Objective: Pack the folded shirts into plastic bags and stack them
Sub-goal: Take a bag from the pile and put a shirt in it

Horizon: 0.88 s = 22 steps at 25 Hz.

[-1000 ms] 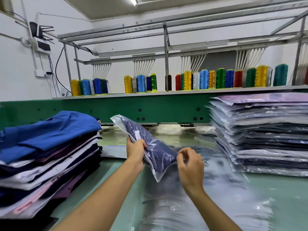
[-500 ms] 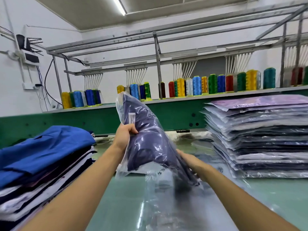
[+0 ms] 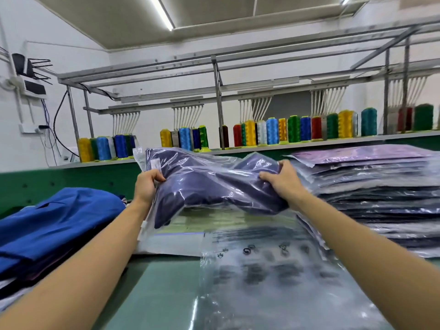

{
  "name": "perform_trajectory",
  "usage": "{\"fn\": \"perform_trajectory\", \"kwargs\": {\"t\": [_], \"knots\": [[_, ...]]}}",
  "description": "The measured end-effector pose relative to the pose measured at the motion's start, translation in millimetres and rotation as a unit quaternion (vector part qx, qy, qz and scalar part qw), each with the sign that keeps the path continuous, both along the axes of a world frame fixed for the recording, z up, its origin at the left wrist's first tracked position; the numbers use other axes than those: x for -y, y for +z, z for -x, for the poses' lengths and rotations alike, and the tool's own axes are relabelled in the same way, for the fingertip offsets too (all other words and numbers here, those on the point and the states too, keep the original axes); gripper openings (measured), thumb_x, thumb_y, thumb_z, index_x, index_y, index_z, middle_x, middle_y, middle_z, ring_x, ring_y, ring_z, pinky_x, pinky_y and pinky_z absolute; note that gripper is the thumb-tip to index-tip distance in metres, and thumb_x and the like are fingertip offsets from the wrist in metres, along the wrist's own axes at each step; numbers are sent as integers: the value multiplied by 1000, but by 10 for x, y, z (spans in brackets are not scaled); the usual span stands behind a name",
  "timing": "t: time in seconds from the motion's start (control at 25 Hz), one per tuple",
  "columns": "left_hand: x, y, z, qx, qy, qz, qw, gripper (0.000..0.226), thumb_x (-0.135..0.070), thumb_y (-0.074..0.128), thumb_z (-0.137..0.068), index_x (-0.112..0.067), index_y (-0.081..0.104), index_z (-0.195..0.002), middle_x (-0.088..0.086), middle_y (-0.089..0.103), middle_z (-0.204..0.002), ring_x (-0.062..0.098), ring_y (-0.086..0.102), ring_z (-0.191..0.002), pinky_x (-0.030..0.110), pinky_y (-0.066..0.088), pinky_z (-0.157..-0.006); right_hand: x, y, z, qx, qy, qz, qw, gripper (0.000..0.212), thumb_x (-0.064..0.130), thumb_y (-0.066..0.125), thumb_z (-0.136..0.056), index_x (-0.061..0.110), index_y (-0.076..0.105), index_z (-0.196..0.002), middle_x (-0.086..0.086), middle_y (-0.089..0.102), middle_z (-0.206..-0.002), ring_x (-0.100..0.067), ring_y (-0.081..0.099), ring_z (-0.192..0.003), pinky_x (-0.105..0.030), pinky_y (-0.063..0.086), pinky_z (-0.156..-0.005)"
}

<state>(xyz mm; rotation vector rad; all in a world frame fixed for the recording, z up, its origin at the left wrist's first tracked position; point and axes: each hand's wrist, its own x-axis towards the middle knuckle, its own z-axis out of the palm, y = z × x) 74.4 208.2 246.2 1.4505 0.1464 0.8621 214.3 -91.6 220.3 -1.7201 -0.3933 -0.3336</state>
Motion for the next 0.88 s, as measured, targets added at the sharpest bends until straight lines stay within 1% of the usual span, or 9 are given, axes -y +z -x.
{"fn": "perform_trajectory", "kwargs": {"t": [0.16,0.24,0.32,0.36,0.48,0.6,0.68,0.8,0.88], "knots": [[290,356,-200,-20,26,-36,999,29,8,46,-76,-10,46,-53,-3,43,-53,15,35,-64,27,30,-60,410,465,-201,49,-41,20,998,50,35,79,-82,23,47,-120,1,60,-116,-26,60,-107,-49,49,-97],[531,523,-362,-21,14,-32,999,17,6,48,-78,4,63,-86,10,51,-77,25,46,-78,30,39,-65,694,628,-323,82,-73,31,993,54,29,78,-85,23,49,-130,4,55,-119,-25,56,-113,-46,45,-102],[795,654,-545,-16,-34,10,999,59,7,48,-81,1,47,-140,12,53,-105,28,55,-87,31,46,-68,993,756,-457,103,-94,26,990,51,20,76,-86,25,54,-132,2,59,-125,-25,57,-115,-46,46,-104],[955,702,-627,-9,-48,19,999,70,7,47,-83,-9,37,-151,8,50,-116,25,58,-86,28,49,-64,1140,803,-527,105,-100,27,989,48,16,74,-87,27,59,-131,0,62,-127,-26,58,-115,-46,47,-104],[1425,813,-912,0,-86,34,996,70,10,39,-90,-21,35,-152,4,50,-119,16,58,-79,19,47,-43,1569,920,-726,86,-129,46,987,33,14,71,-89,26,72,-120,-7,70,-118,-28,63,-111,-45,50,-103],[1857,887,-1205,-21,-112,32,993,39,10,34,-93,-8,59,-117,7,59,-92,16,58,-70,15,42,-36,2026,1013,-944,50,-150,57,986,23,10,70,-90,18,76,-110,-14,73,-108,-31,66,-104,-46,53,-100],[2108,898,-1407,-47,-155,51,985,35,9,33,-92,-6,64,-96,14,66,-90,23,65,-69,20,53,-49,2316,1055,-1111,27,-167,67,983,17,6,69,-91,14,76,-104,-15,73,-107,-30,67,-99,-44,54,-98],[2416,852,-1740,-84,-190,50,977,36,9,34,-90,8,64,-111,27,69,-108,36,69,-92,48,58,-88,2673,1063,-1374,-2,-206,86,975,16,2,66,-92,5,76,-104,-16,72,-110,-31,64,-101,-41,53,-97],[2591,821,-1932,-108,-194,37,974,33,8,33,-93,10,61,-109,23,69,-92,33,65,-76,41,56,-73,2859,1043,-1557,-20,-224,93,970,18,1,62,-94,-2,74,-108,-17,71,-112,-31,63,-101,-41,53,-96]]}}
